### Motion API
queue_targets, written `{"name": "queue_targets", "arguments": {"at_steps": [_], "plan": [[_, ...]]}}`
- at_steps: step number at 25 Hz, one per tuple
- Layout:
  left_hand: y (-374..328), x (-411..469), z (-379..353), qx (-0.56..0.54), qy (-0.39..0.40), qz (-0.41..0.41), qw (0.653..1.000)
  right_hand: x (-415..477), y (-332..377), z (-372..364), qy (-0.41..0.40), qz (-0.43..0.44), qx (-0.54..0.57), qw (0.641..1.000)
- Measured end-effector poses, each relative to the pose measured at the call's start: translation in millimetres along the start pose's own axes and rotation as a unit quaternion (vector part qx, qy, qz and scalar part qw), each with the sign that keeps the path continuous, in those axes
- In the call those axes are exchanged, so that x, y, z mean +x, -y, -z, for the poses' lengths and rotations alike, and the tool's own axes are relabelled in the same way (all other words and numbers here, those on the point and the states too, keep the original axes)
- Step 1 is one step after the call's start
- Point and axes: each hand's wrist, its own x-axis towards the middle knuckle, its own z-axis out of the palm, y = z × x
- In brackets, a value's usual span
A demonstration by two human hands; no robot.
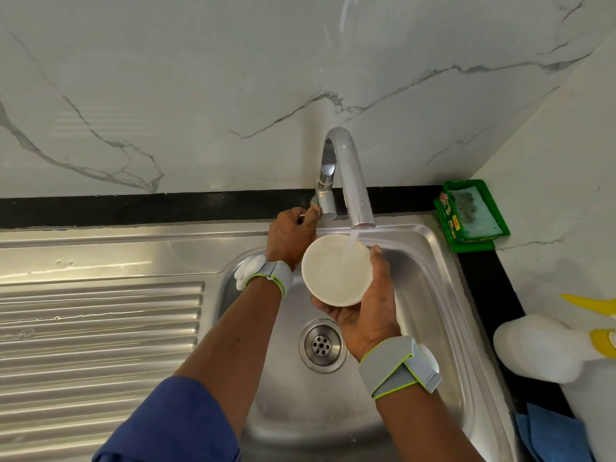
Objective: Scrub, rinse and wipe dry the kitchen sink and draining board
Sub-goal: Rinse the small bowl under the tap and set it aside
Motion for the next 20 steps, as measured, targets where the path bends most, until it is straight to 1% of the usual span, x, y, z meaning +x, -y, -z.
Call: {"name": "queue_targets", "arguments": {"at_steps": [4, 7, 8, 9, 11, 13, 14, 17, 20], "plan": [[-4, -4, -3, 0.043, 0.005, 0.011, 0.999, 5, 0, 2, 0.009, -0.009, 0.004, 1.0], [-12, -6, -1, 0.04, -0.009, 0.003, 0.999, 10, -1, 6, 0.001, -0.017, 0.012, 1.0], [-20, -5, -1, 0.059, -0.006, -0.013, 0.998, 10, -1, 8, -0.001, -0.019, 0.011, 1.0], [-27, -4, -3, 0.107, 0.001, -0.042, 0.993, 11, 1, 10, -0.003, -0.021, 0.011, 1.0], [-45, -2, -8, 0.218, 0.012, -0.103, 0.97, 10, 5, 19, -0.017, -0.021, 0.022, 0.999], [-52, -4, -6, 0.258, 0.01, -0.138, 0.956, 6, 12, 28, -0.027, -0.021, 0.03, 0.999], [-51, -7, -3, 0.271, 0.025, -0.15, 0.95, 3, 16, 34, -0.032, -0.021, 0.031, 0.999], [-31, -25, 14, 0.282, 0.089, -0.14, 0.945, -7, 25, 61, -0.047, -0.005, 0.028, 0.998], [-4, -67, 22, 0.268, 0.084, -0.118, 0.952, -18, 36, 95, -0.068, 0.009, 0.047, 0.997]]}}
